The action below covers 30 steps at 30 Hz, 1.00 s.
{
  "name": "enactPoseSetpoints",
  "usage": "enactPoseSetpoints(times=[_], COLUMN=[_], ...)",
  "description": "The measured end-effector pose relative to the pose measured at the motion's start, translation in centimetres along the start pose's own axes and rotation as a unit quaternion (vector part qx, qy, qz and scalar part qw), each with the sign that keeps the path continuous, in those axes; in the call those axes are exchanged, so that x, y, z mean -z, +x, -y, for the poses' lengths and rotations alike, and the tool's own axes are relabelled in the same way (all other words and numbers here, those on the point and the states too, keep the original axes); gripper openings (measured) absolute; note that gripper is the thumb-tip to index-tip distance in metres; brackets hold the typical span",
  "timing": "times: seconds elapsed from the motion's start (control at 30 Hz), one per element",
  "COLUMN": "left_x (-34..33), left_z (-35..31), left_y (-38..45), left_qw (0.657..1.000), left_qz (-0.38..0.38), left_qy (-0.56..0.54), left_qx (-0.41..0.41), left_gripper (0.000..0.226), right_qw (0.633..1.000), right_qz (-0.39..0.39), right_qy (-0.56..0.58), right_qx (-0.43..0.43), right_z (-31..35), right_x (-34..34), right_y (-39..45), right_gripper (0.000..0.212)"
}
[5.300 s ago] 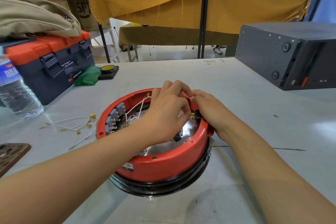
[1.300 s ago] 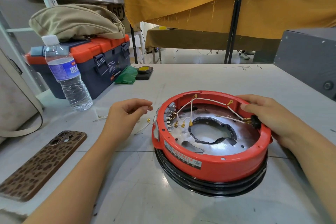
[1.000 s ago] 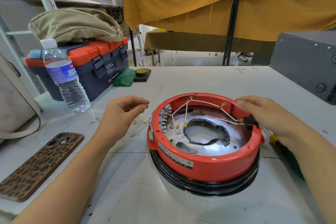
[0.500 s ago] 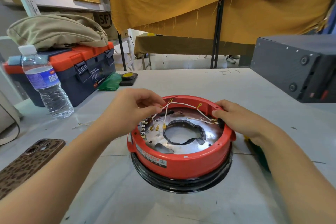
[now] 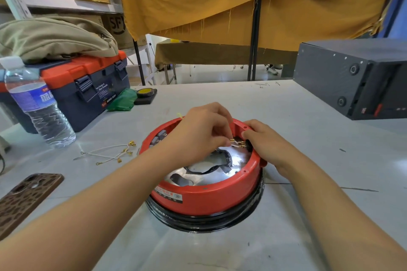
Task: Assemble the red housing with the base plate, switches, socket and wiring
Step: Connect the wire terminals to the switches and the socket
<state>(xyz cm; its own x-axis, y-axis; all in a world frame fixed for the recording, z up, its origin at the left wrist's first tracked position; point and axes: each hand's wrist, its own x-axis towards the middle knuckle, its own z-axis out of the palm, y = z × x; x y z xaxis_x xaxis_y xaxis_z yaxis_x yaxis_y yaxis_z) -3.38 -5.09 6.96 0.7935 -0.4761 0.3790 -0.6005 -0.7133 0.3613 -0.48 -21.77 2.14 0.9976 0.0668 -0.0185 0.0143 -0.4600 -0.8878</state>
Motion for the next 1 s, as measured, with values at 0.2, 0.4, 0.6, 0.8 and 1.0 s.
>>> enactPoseSetpoints(times=[0.2,0.4,0.6,0.8,1.0], left_x=[-1.3,-2.8,-3.0,-3.1,-3.1], left_z=[0.2,0.7,0.7,0.8,0.7], left_y=[1.2,0.8,0.7,0.6,0.7], left_qw=[0.997,0.99,0.998,0.999,1.0], left_qz=[0.006,-0.011,0.002,-0.011,-0.007], left_qy=[0.079,0.136,0.048,0.027,0.023], left_qx=[-0.007,-0.042,-0.033,-0.017,0.013], left_gripper=[0.005,0.005,0.006,0.006,0.003], right_qw=[1.0,1.0,1.0,0.999,0.999], right_qz=[-0.011,-0.014,-0.013,-0.013,-0.014], right_qy=[0.015,0.006,0.01,0.011,0.008], right_qx=[0.017,0.025,0.024,0.028,0.029], right_z=[-0.2,-0.2,-0.4,-0.6,-0.6], right_x=[-0.4,-0.4,-0.5,-0.5,-0.5], right_y=[0.3,0.5,0.7,0.8,0.8], right_gripper=[0.023,0.026,0.026,0.025,0.024])
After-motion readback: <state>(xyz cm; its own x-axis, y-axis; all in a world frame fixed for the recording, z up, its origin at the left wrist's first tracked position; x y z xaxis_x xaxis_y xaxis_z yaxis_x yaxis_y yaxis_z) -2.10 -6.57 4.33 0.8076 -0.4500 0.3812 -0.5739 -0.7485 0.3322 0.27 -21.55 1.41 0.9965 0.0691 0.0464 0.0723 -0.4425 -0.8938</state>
